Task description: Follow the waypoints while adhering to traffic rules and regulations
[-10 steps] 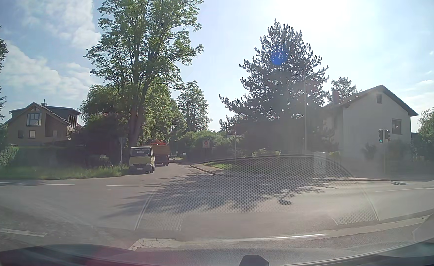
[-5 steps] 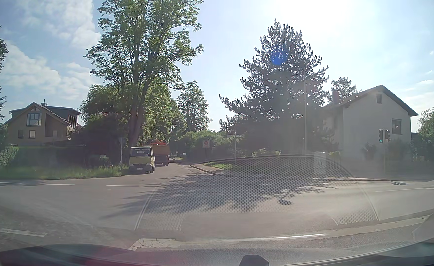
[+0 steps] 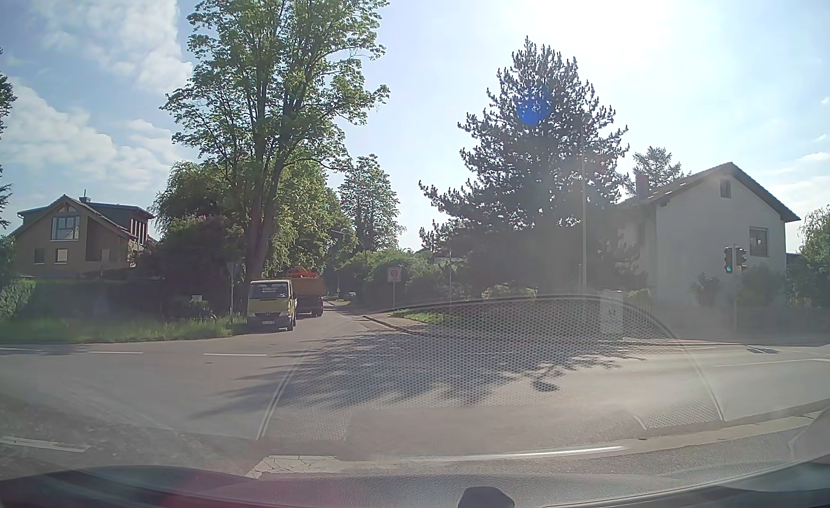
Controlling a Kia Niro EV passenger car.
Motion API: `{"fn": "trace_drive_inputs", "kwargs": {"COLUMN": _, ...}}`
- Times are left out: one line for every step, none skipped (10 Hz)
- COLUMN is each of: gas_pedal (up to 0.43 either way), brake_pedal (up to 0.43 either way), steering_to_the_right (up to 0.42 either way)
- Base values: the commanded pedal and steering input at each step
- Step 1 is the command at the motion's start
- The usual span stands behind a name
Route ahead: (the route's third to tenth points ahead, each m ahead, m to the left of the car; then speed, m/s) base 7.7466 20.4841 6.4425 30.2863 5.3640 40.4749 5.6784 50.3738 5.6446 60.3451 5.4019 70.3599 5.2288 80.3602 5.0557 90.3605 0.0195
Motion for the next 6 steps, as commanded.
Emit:
{"fn": "trace_drive_inputs", "kwargs": {"gas_pedal": 0.000, "brake_pedal": 0.152, "steering_to_the_right": 0.010}}
{"fn": "trace_drive_inputs", "kwargs": {"gas_pedal": 0.000, "brake_pedal": 0.152, "steering_to_the_right": 0.010}}
{"fn": "trace_drive_inputs", "kwargs": {"gas_pedal": 0.000, "brake_pedal": 0.152, "steering_to_the_right": 0.010}}
{"fn": "trace_drive_inputs", "kwargs": {"gas_pedal": 0.000, "brake_pedal": 0.146, "steering_to_the_right": 0.010}}
{"fn": "trace_drive_inputs", "kwargs": {"gas_pedal": 0.000, "brake_pedal": 0.140, "steering_to_the_right": 0.010}}
{"fn": "trace_drive_inputs", "kwargs": {"gas_pedal": 0.000, "brake_pedal": 0.140, "steering_to_the_right": 0.010}}
